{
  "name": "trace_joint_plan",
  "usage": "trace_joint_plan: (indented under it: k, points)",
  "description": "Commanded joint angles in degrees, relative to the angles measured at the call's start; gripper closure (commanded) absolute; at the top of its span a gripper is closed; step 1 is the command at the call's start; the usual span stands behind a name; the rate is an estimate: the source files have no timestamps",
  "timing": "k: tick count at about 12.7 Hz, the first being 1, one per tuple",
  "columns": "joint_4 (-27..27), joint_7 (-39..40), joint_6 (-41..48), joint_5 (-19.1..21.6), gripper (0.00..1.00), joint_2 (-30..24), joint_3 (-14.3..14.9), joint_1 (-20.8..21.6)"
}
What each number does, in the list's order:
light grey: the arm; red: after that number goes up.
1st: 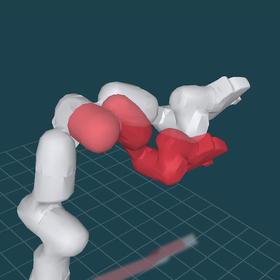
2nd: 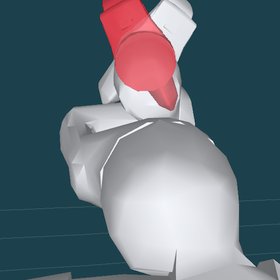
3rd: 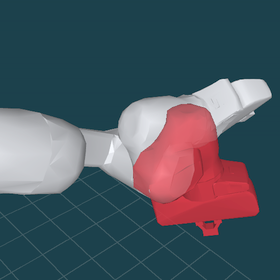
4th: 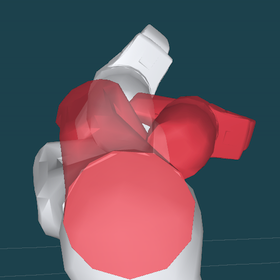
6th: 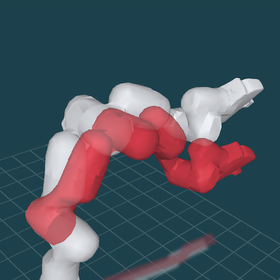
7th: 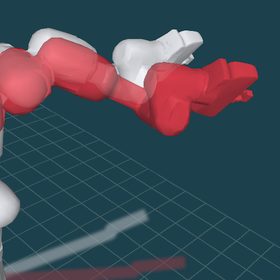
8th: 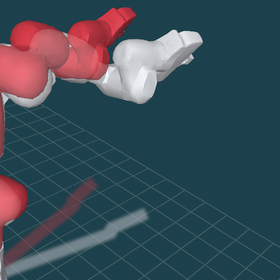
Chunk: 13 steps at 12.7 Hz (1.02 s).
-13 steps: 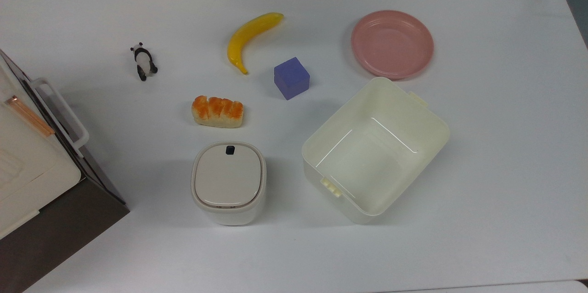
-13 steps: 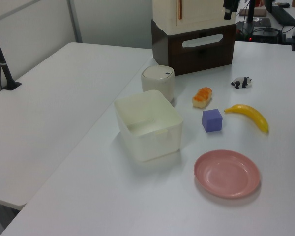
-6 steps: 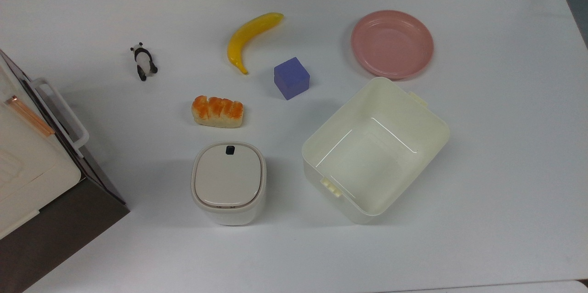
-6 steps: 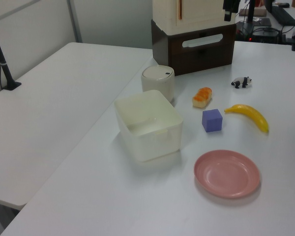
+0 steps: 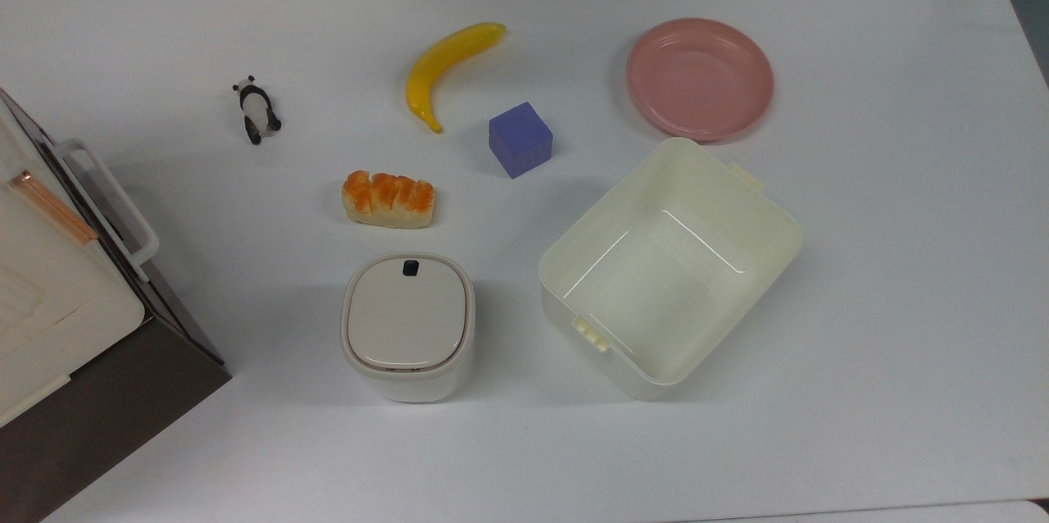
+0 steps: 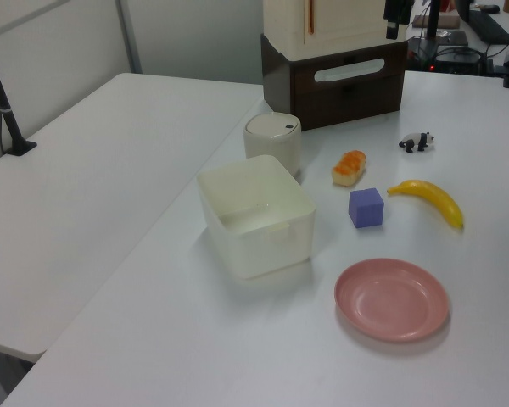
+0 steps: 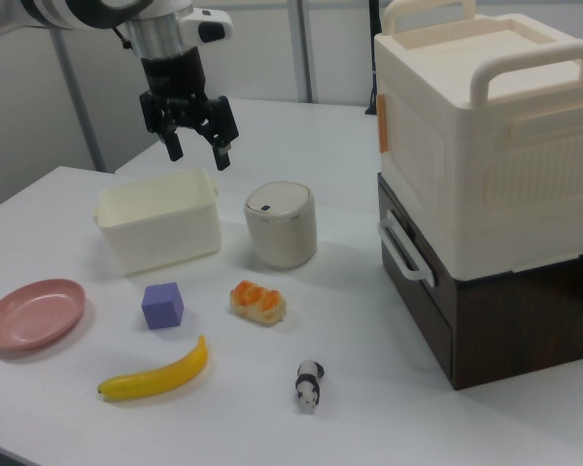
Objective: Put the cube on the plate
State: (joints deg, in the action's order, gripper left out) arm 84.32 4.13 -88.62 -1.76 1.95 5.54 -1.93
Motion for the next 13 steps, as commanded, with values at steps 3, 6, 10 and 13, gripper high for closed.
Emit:
trace_joint_plan:
  k: [3,6,10,13]
  points:
    - [1.11,1.23,0.73,-1.05,0.0,-0.99,0.17,0.7]
    - [1.63,4.99,1.96,-0.79,0.0,-1.16,0.09,0.79]
    - [4.96,9.65,1.0,-1.05,0.0,-1.25,-1.23,1.05]
    - [7.96,11.16,-1.81,-1.32,0.0,-1.25,-3.42,0.97]
